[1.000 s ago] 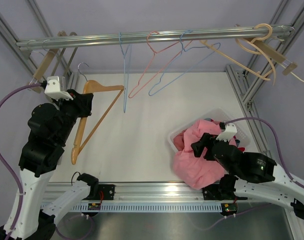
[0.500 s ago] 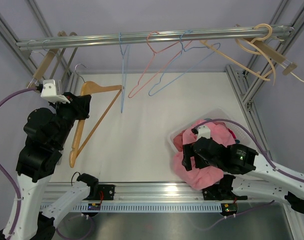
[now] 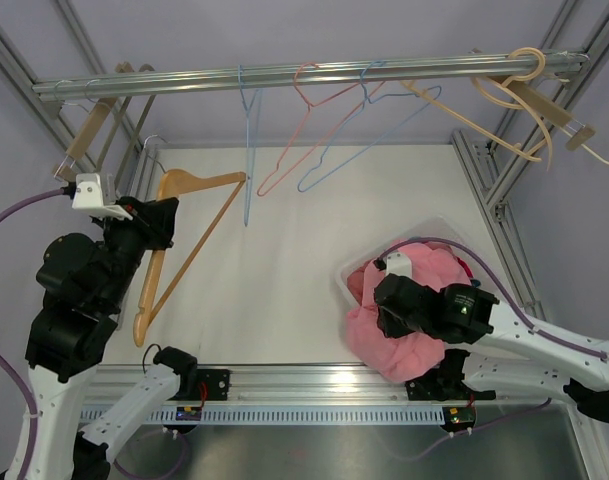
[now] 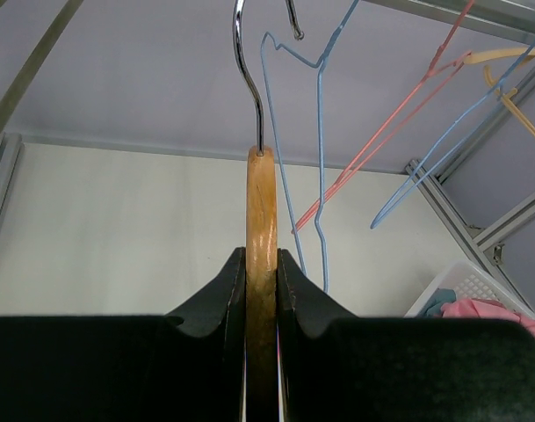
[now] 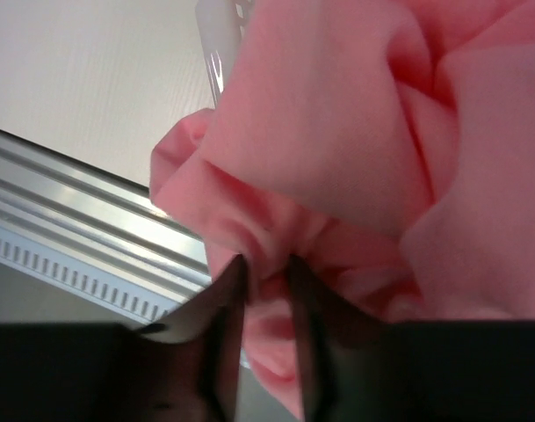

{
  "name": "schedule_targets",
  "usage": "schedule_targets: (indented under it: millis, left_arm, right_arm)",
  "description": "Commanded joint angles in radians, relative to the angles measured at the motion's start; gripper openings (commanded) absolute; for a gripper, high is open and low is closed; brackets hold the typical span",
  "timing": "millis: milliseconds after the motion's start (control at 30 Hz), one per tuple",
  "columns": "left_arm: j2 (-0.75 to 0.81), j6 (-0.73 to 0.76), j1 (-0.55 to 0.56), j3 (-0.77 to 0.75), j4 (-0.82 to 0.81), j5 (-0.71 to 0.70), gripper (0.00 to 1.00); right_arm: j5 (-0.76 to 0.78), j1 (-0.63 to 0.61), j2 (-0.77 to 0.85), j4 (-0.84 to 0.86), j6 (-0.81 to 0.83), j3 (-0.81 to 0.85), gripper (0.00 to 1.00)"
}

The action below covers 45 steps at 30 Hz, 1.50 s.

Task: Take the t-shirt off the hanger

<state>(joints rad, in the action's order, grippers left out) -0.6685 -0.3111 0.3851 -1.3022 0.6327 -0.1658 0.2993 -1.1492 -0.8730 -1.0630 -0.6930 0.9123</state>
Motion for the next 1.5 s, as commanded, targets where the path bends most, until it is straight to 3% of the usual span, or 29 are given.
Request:
schedule_targets:
  millis: [0,67,200,433,633,833,967,1067,1300,1467]
  left_arm:
    - [0.018,0.001,0.001,0.007,-0.099,0.003,0.00]
    - [0.020,0.003,0.001,0.017,-0.106,0.003,0.00]
    - [0.027,0.004,0.001,0.038,-0.119,0.003,0.00]
    - [0.035,0.003,0.001,0.058,-0.128,0.014,0.00]
    - [0.041,0.006,0.001,0.063,-0.128,0.017,0.00]
    - [0.044,0.004,0.001,0.070,-0.130,0.022,0.00]
    - [0.046,0.004,0.001,0.075,-0.133,0.022,0.00]
    - [0.041,-0.002,0.001,0.084,-0.142,0.028,0.00]
    - [0.023,-0.005,0.001,0.080,-0.160,0.029,0.00]
    - [-0.009,0.001,0.001,0.060,-0.160,0.025,0.00]
  right_arm:
    - [-0.023,0.003,-0.018,0.020,0.020,0.000,0.21]
    - [0.030,0.003,0.002,0.012,0.007,0.038,0.00]
    - [0.170,0.005,0.090,0.000,0.001,0.162,0.00]
    - [0.660,0.003,0.152,-0.037,0.081,0.476,0.00]
    - [0.788,0.005,0.138,-0.057,0.179,0.577,0.00]
    - [0.715,0.005,0.158,-0.087,0.129,0.435,0.00]
    - [0.715,0.003,0.115,-0.271,-0.122,0.308,0.00]
    - [0.669,0.005,0.088,-0.293,-0.262,0.226,0.00]
    - [0.515,0.072,-0.030,-0.034,-0.281,0.005,0.00]
    - [0.433,0.128,0.005,0.136,-0.286,-0.141,0.03]
